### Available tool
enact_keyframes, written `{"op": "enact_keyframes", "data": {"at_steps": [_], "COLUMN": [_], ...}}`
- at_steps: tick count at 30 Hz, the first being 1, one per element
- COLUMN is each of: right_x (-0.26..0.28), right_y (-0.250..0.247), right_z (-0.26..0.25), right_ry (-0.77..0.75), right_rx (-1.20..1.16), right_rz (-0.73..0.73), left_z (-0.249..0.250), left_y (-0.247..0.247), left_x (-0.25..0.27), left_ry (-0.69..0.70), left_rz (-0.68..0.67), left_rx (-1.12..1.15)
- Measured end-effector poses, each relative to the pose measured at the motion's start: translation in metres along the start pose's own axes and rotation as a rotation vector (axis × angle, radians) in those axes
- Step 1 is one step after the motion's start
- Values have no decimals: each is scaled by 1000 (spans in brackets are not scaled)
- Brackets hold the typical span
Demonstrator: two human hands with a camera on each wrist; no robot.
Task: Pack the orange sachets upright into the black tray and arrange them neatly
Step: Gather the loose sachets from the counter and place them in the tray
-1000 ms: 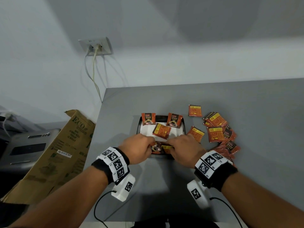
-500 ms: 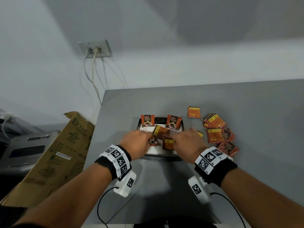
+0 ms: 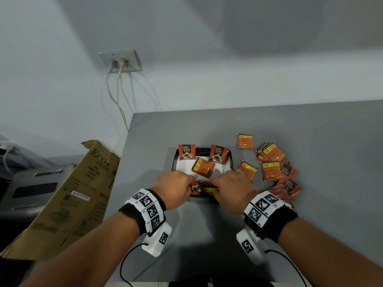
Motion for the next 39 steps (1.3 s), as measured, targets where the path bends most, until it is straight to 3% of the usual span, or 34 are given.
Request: {"op": "enact_keyframes", "data": {"at_steps": [6,14,18,23,29,34,39], "right_x": [5,10,8,33,46,46,48], "right_y": [3,-8,-30,-14,23,23,18], "right_z": [1,8,71,182,204,204,213], "right_ry": [17,44,276,663,775,646,559], "right_rx": [-33,-96,-212,-60,-186,-274,-229], "right_rz": [-44,12,178,106,127,235,194], "left_z": [3,-8,-7,32,129,180,169], "left_y": [1,-9,-22,-37,-25,25,80], "left_x": [7,5,0,-23,-92,-143,-157], "left_ry": [-49,-100,-111,-77,-30,-58,-218], "left_rz": [-83,-20,79,154,111,-33,-178], "left_rx": [115,176,189,257,287,69,-160]}}
Point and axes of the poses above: each hand's wrist, its own x-axis away from the middle knuckle, its own y-axis out of the palm, z = x × y, the point moved 8 cm from there along -x, towards the middle knuckle, and after that the axes turned 11 degrees about z, right-handed, at the moved point
